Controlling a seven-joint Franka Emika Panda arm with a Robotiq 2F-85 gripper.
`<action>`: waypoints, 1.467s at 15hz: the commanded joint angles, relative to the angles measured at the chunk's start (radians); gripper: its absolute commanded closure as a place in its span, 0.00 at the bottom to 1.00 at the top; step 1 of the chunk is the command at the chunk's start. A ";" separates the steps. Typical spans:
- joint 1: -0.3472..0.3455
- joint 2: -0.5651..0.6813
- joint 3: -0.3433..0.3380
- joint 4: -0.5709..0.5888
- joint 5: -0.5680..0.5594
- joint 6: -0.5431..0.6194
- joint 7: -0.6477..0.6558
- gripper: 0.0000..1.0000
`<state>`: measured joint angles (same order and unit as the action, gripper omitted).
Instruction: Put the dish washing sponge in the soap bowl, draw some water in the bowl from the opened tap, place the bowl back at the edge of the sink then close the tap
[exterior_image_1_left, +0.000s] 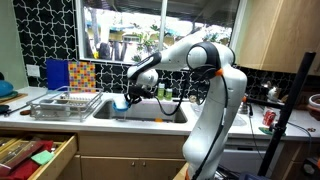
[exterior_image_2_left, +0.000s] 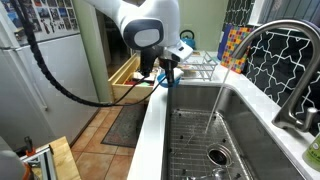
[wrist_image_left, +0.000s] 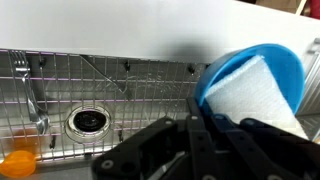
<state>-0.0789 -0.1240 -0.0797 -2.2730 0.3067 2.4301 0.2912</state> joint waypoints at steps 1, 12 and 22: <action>-0.007 -0.014 -0.004 -0.010 -0.003 -0.003 0.000 0.96; -0.033 0.122 -0.007 0.054 -0.023 0.185 0.200 0.99; -0.016 0.304 -0.026 0.202 -0.008 0.174 0.434 0.99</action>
<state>-0.1039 0.1274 -0.0883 -2.1265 0.2863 2.6077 0.6623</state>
